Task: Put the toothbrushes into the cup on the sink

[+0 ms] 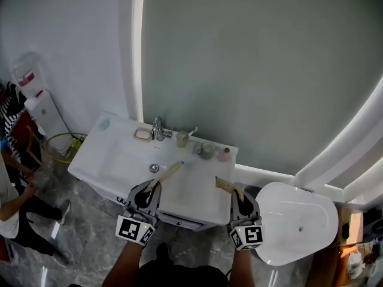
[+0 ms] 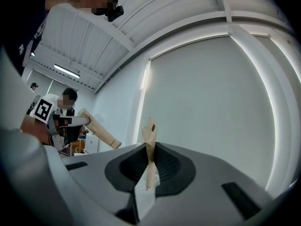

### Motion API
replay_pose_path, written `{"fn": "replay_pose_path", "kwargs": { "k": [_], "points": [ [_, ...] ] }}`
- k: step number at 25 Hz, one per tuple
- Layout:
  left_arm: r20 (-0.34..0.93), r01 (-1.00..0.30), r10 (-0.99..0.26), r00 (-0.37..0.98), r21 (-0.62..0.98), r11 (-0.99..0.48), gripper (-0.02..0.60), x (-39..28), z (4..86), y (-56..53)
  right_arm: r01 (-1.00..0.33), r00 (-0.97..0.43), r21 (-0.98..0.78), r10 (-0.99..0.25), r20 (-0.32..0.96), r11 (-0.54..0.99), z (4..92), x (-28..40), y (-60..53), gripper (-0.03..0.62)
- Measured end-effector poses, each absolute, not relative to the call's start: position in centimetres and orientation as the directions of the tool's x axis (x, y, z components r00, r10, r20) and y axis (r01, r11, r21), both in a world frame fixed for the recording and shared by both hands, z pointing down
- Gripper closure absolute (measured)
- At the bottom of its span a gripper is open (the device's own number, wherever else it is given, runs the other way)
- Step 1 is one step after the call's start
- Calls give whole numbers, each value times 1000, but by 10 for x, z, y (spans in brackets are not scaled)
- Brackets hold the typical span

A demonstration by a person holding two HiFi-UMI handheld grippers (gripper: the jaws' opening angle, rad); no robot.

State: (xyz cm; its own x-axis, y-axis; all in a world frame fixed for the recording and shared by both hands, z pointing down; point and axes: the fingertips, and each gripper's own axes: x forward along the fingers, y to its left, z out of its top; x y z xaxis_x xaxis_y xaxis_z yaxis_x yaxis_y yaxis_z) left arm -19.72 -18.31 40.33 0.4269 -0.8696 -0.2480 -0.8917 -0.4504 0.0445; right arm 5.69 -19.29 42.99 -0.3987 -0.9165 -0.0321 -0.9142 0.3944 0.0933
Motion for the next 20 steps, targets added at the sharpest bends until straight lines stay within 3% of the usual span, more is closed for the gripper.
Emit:
{"fn": "replay_pose_path", "kwargs": {
  "k": [7,20],
  "points": [
    [-252,-873,-850,462,43,-486,532,-229,401,-222,-921,-380,106,-925,-18,376,431,27,-221,542],
    [-235,-860,-844,482,56,-507,532,-211,416,-248,-919,-385,100,-923,-11,382,439,26,-245,542]
  ]
}}
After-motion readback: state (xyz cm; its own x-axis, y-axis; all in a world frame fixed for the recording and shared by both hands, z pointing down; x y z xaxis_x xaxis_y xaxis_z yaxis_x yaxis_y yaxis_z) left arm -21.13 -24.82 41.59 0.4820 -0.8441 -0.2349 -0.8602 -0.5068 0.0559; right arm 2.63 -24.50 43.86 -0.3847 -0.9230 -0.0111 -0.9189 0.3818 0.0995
